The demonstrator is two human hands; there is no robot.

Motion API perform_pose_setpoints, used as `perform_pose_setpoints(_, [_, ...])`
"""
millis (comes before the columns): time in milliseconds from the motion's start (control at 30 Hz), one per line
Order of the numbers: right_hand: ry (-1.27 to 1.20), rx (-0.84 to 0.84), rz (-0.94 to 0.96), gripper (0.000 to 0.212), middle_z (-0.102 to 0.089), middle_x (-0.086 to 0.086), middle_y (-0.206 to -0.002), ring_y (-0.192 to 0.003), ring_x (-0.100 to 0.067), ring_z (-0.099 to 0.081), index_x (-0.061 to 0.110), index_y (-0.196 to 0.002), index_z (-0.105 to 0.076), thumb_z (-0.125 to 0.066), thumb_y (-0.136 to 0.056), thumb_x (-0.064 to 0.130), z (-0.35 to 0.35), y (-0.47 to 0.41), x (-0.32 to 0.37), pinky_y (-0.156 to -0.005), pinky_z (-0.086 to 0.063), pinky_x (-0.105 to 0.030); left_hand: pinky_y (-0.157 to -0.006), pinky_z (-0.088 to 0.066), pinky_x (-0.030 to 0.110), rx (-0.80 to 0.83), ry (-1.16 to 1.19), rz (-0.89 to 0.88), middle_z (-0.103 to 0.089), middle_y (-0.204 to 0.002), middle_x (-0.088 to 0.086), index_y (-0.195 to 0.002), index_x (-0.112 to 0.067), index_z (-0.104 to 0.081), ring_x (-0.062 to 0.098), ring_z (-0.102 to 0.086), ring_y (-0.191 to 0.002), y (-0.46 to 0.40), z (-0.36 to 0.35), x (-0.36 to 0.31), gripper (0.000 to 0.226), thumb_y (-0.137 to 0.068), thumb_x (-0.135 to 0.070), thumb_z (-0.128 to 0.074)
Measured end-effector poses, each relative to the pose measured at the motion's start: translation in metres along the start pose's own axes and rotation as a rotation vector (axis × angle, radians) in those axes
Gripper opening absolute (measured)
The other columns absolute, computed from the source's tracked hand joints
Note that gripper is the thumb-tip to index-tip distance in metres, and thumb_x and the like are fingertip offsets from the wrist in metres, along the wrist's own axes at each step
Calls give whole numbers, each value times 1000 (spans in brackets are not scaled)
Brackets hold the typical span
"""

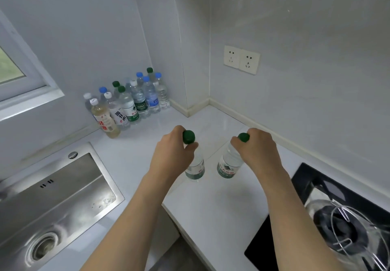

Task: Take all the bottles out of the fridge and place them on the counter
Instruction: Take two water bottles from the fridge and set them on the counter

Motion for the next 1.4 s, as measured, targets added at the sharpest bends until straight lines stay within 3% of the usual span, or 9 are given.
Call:
perform_pose_setpoints(567, [34, 101, 0, 39, -35, 0, -61, -54, -17, -31, 13, -62, -32, -61, -80, 33, -121, -126, 86, -49, -25, -27, -69, -50, 39, 55, -1, 22, -62, -91, 4, -101, -16, -51, 27, -57, -83, -166, 7, 92, 27, -88, -35, -65])
perform_pose_setpoints(767, [104, 171, 39, 40, -39, 3, -63, -53, -14, -35, 16, -60, -34, -63, -81, 34, -168, -178, 132, -46, -24, -27, -61, -39, 32, 21, 18, 37, -58, -83, 0, -98, -19, -50, 25, -54, -77, -227, 19, 135, 24, -88, -33, -66])
perform_pose_setpoints(1133, [173, 249, 126, 39, -38, -2, -63, -61, -24, -39, 15, -59, -34, -63, -78, 32, -242, -270, 194, -46, -22, -28, -62, -33, 33, 6, 11, 43, -59, -83, 0, -103, -15, -50, 26, -51, -75, -312, 20, 191, 25, -89, -29, -65])
perform_pose_setpoints(1400, [245, 337, 142, 34, -45, -3, -65, -63, -24, -45, 14, -61, -40, -63, -79, 31, -285, -331, 213, -46, -27, -26, -66, -45, 36, 39, 16, 1, -64, -90, 3, -112, -15, -51, 30, -60, -82, -367, -2, 212, 29, -91, -30, -63])
Point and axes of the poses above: each hand's wrist, its own y-axis away from the middle knuckle, its own z-axis out of the back of the hand, x = y × z, the point moved 1 cm from there along -y, towards the middle knuckle
